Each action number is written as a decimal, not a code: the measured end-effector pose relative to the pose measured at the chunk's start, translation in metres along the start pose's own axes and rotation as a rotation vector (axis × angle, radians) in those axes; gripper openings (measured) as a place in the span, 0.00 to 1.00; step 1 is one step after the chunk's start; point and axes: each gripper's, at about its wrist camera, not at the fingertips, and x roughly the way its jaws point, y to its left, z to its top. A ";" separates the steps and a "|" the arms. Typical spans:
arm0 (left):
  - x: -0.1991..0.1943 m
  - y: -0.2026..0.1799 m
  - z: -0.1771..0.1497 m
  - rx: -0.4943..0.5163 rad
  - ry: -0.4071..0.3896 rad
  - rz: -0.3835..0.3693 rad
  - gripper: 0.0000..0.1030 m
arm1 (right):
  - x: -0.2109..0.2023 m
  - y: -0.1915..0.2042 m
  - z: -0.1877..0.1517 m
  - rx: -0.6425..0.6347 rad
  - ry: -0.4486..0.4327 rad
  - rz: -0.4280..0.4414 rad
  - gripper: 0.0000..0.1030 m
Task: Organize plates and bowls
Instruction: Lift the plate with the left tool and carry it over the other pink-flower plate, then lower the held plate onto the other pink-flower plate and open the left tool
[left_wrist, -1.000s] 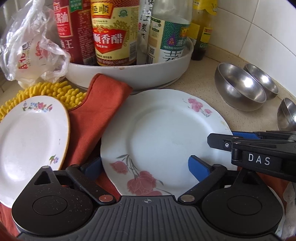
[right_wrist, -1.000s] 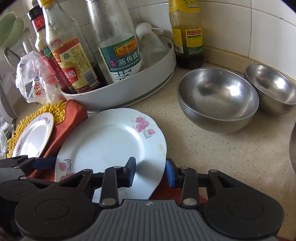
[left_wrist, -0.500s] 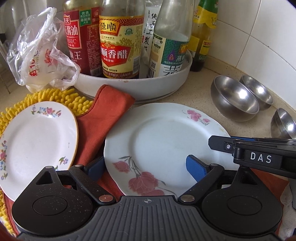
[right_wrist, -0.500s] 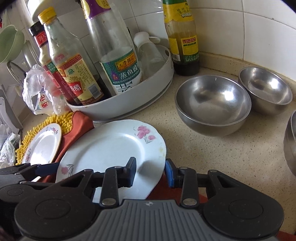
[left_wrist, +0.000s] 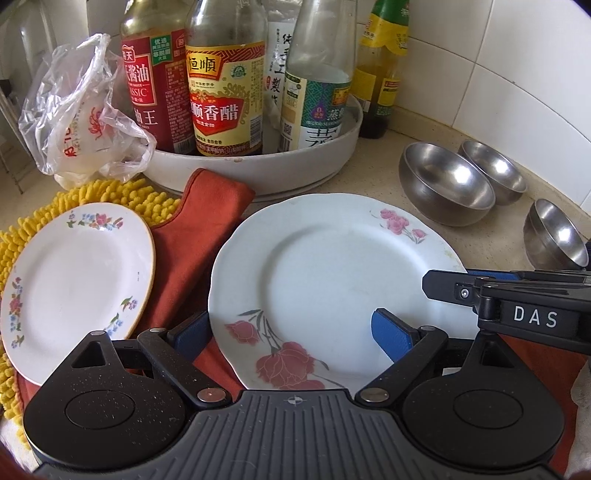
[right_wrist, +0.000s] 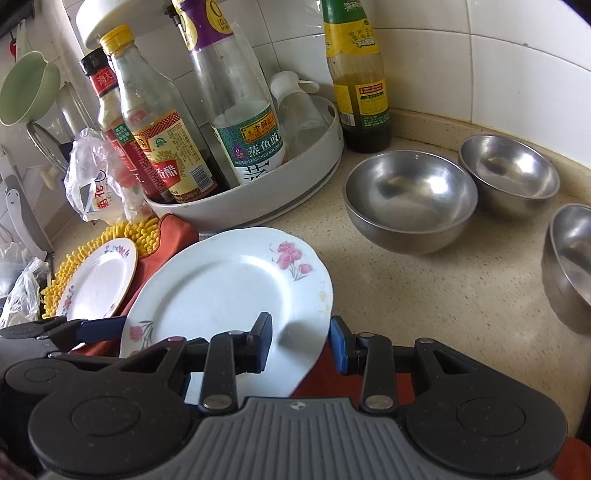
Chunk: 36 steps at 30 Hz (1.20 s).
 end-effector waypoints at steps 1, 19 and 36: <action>-0.001 -0.001 -0.001 0.002 -0.001 -0.003 0.92 | -0.002 -0.001 -0.001 0.003 -0.001 -0.001 0.32; -0.042 -0.049 -0.032 0.218 -0.057 -0.086 0.82 | -0.051 0.008 -0.033 -0.012 -0.016 0.027 0.20; 0.008 0.028 -0.022 -0.085 0.115 -0.183 0.96 | 0.006 -0.006 -0.012 0.026 0.078 0.038 0.28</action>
